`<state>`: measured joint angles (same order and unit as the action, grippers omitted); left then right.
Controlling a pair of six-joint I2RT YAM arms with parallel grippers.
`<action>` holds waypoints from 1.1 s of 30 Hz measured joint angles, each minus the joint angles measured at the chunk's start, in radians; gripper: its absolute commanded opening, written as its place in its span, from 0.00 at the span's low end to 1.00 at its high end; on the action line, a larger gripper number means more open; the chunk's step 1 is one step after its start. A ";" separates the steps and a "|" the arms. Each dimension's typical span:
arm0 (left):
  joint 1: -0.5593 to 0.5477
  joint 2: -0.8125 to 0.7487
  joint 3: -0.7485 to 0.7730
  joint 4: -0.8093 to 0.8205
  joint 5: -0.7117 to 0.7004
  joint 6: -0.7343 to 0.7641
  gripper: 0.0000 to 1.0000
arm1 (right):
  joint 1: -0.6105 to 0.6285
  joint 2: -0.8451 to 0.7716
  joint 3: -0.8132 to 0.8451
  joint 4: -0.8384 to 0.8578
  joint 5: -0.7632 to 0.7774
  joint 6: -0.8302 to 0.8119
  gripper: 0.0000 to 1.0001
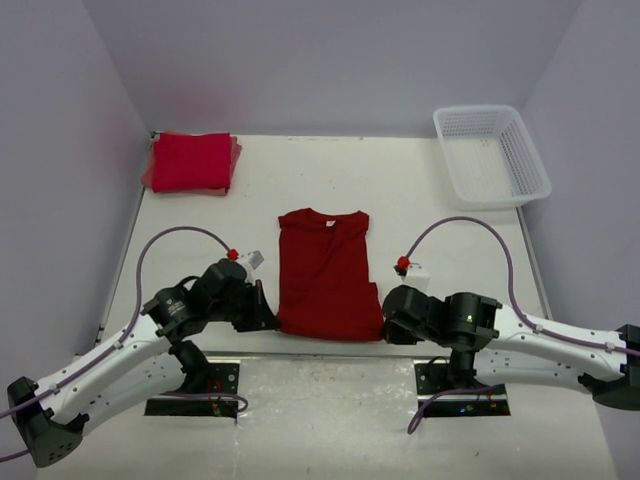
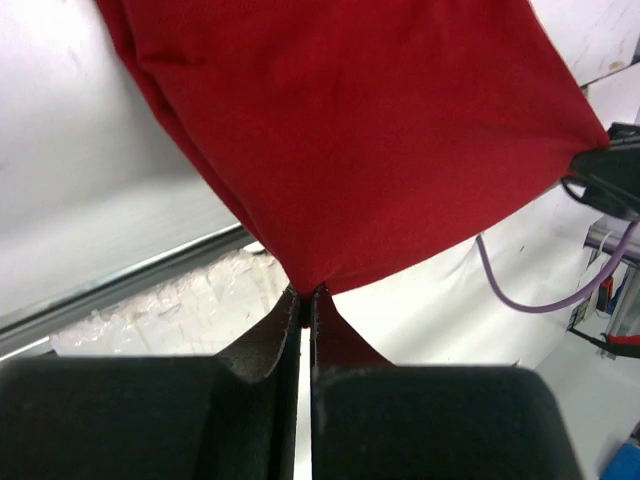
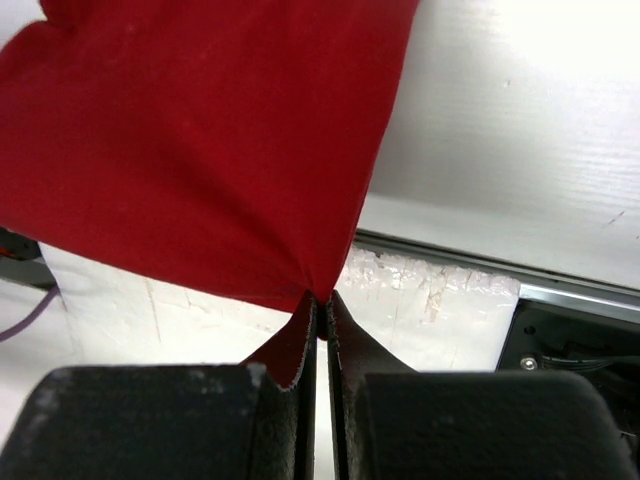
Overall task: Fold and stack the t-shirts
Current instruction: Fold the long partially folded tshirt into a neat square
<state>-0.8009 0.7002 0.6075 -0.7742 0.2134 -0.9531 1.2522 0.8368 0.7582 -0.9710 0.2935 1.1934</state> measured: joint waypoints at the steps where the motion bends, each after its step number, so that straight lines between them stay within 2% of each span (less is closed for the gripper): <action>1: 0.000 0.017 0.024 0.002 -0.006 0.005 0.00 | 0.000 0.015 0.031 -0.013 0.013 -0.009 0.00; 7: 0.026 0.157 0.143 0.011 -0.028 0.066 0.00 | -0.064 0.134 0.220 -0.042 0.063 -0.117 0.00; 13: 0.282 0.309 0.246 0.037 0.017 0.210 0.00 | -0.286 0.224 0.291 0.027 0.043 -0.309 0.00; 16: 0.362 0.401 0.329 0.055 0.046 0.266 0.00 | -0.370 0.270 0.326 0.069 0.017 -0.390 0.00; 24: 0.430 0.609 0.489 0.107 0.090 0.352 0.00 | -0.526 0.436 0.423 0.135 -0.075 -0.562 0.00; 33: 0.479 0.877 0.606 0.154 0.099 0.383 0.00 | -0.672 0.704 0.593 0.189 -0.194 -0.693 0.00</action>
<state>-0.3218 1.5772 1.2133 -0.6205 0.3122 -0.5705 0.5800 1.5406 1.3514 -0.7822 0.0998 0.5007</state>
